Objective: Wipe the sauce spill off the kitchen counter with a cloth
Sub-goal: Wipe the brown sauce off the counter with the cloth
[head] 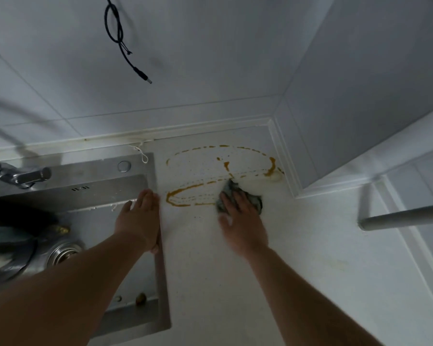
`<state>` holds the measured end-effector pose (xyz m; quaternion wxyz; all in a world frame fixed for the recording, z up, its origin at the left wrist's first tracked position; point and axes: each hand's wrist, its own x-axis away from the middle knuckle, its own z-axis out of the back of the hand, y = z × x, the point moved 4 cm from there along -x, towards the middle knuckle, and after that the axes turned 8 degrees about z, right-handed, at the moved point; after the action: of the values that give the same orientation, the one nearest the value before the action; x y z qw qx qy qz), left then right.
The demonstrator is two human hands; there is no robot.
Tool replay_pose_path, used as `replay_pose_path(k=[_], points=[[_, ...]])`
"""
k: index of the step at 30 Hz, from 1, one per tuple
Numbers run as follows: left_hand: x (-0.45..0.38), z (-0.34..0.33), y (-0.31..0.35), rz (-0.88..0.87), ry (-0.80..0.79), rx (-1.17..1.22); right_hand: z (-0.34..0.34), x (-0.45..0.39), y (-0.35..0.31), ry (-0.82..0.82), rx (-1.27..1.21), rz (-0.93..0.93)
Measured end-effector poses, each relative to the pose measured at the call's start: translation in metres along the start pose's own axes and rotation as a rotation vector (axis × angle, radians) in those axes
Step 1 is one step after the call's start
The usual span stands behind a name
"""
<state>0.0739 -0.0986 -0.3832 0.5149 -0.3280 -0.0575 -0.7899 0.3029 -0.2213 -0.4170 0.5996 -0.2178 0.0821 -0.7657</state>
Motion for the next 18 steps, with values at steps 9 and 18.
replay_pose_path(k=[9, 18], points=[[0.000, -0.001, -0.001, -0.038, -0.015, -0.005, 0.019, -0.003, 0.009, 0.138, -0.046, -0.296], [-0.001, -0.005, -0.009, -0.070, 0.019, 0.042, 0.010, 0.006, -0.009, 0.095, 0.086, 0.412]])
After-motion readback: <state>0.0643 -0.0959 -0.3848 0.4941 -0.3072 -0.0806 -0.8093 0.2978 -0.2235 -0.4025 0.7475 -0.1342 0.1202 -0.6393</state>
